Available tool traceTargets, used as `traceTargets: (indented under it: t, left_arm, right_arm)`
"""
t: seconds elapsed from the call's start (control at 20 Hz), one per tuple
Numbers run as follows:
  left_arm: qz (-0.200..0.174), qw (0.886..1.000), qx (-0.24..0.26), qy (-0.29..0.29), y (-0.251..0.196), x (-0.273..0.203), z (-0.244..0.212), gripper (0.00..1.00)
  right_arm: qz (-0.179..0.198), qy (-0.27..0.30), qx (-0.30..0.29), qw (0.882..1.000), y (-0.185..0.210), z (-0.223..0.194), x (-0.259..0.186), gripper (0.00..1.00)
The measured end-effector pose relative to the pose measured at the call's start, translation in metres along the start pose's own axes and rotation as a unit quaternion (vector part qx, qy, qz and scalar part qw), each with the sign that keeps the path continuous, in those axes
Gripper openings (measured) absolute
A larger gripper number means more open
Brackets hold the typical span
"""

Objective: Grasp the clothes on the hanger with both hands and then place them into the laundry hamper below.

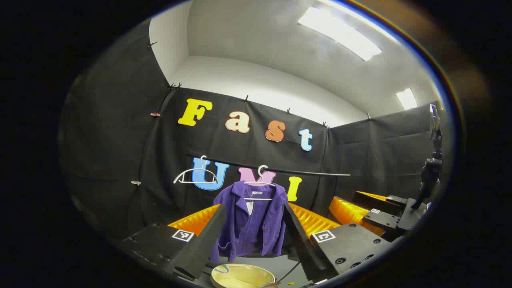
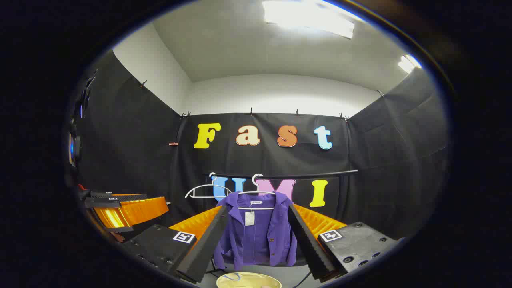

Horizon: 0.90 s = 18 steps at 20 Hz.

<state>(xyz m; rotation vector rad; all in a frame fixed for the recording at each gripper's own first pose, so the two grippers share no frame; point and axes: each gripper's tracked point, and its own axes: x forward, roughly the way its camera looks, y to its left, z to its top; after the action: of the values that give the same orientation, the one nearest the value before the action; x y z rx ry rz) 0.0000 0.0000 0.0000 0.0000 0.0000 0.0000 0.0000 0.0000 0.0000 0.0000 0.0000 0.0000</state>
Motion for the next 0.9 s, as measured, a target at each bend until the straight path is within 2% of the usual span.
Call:
traceTargets:
  t: [0.9]
  left_arm:
    - [-0.012,1.0,-0.017,0.005,0.0008,-0.0011,0.0058,0.93]
  right_arm:
    - [-0.014,0.007,0.011,1.0,-0.0005,0.0018,-0.0039,0.96]
